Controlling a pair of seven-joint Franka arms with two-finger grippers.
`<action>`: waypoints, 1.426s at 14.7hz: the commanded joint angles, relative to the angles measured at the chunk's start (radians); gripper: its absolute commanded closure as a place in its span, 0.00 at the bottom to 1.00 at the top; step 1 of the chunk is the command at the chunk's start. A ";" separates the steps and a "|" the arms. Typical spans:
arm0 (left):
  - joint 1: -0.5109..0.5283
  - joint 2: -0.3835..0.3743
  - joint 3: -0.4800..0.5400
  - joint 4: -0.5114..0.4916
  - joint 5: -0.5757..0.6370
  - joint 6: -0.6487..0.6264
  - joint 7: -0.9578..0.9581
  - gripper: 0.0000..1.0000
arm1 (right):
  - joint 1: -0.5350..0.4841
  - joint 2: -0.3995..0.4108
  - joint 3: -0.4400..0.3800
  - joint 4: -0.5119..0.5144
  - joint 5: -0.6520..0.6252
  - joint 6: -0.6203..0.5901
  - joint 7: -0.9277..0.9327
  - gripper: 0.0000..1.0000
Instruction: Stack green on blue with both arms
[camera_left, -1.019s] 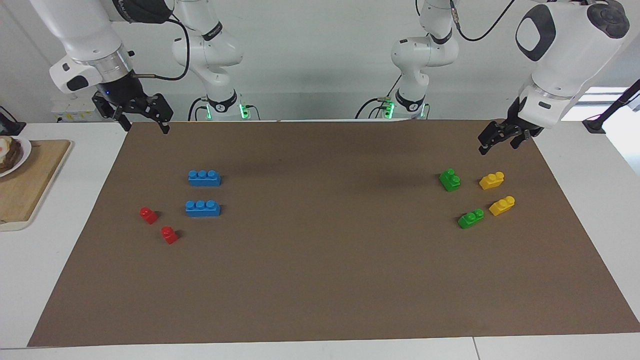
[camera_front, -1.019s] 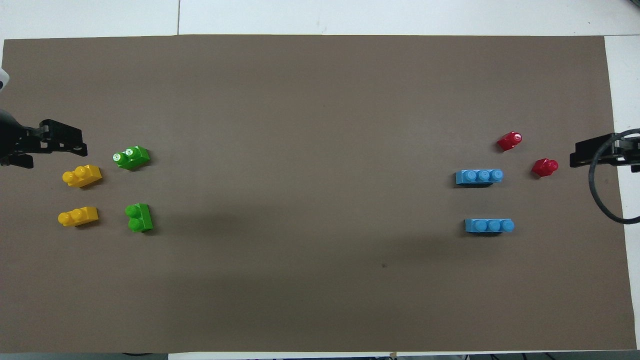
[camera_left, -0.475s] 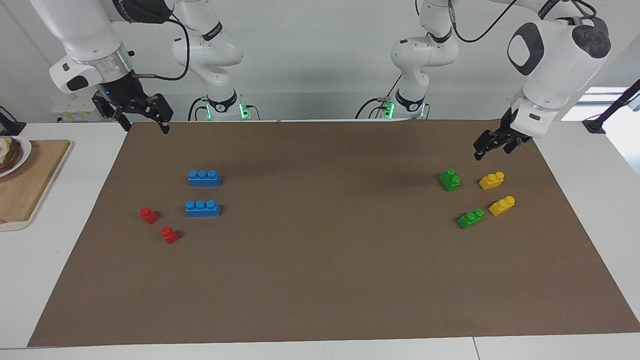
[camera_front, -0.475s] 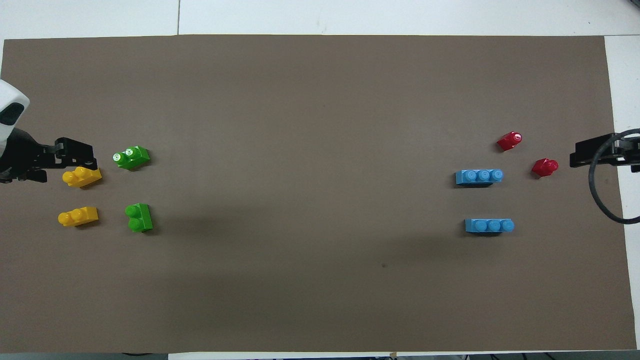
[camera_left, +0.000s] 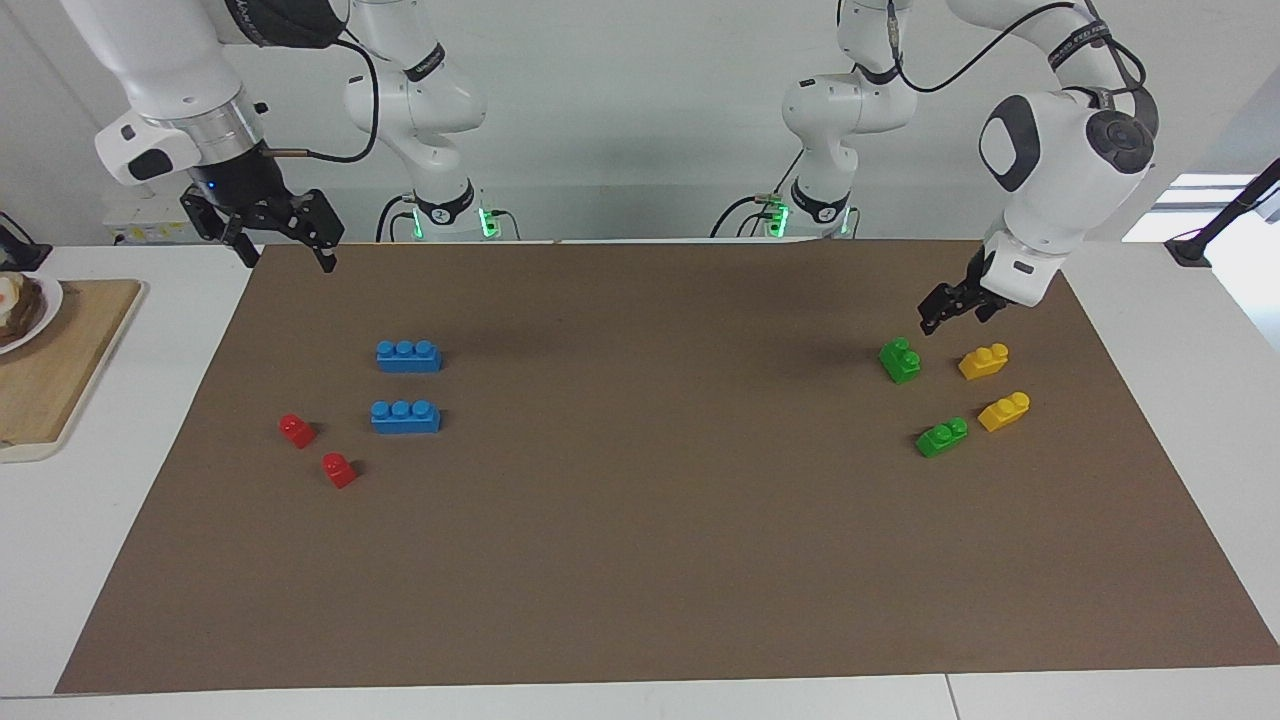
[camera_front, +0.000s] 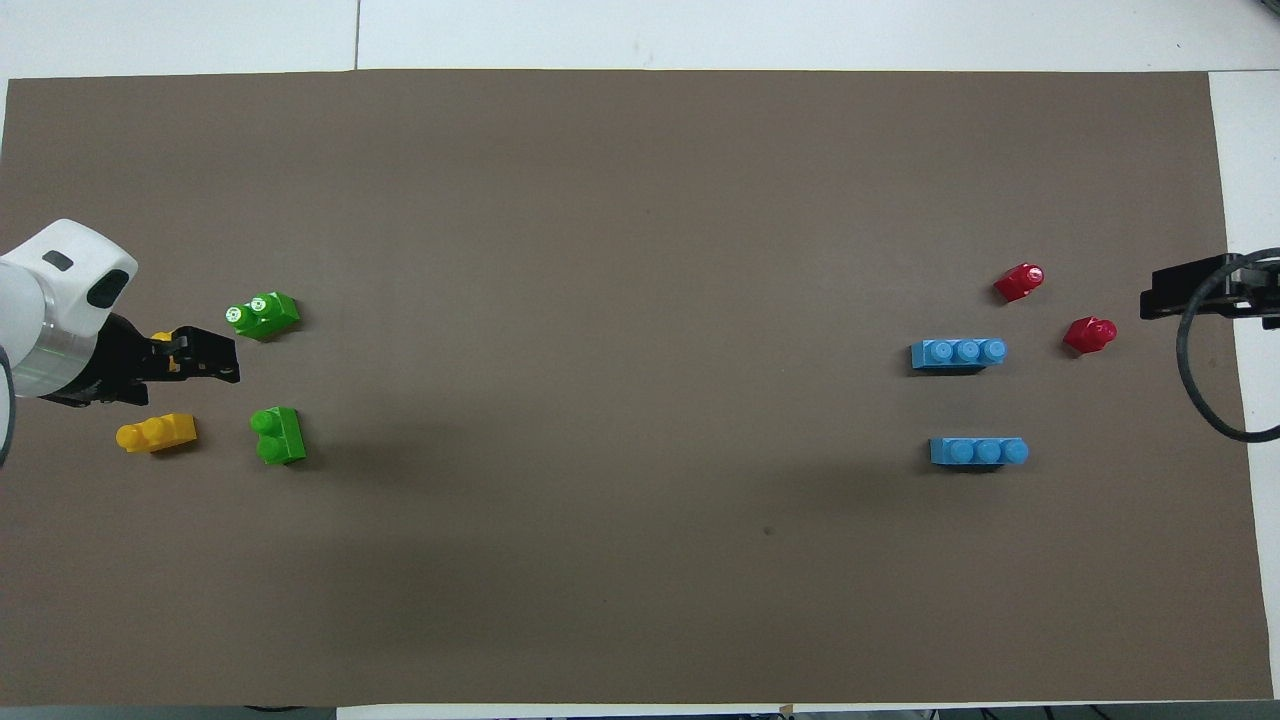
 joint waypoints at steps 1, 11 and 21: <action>0.000 -0.038 -0.002 -0.087 0.016 0.061 -0.002 0.00 | -0.001 0.005 -0.003 -0.035 -0.016 0.071 0.008 0.00; 0.006 -0.034 -0.002 -0.246 0.016 0.214 -0.037 0.00 | -0.054 0.079 -0.002 -0.143 0.168 0.130 0.920 0.00; 0.008 -0.038 -0.002 -0.282 0.016 0.254 -0.042 0.00 | -0.120 0.197 -0.002 -0.297 0.364 0.370 1.071 0.00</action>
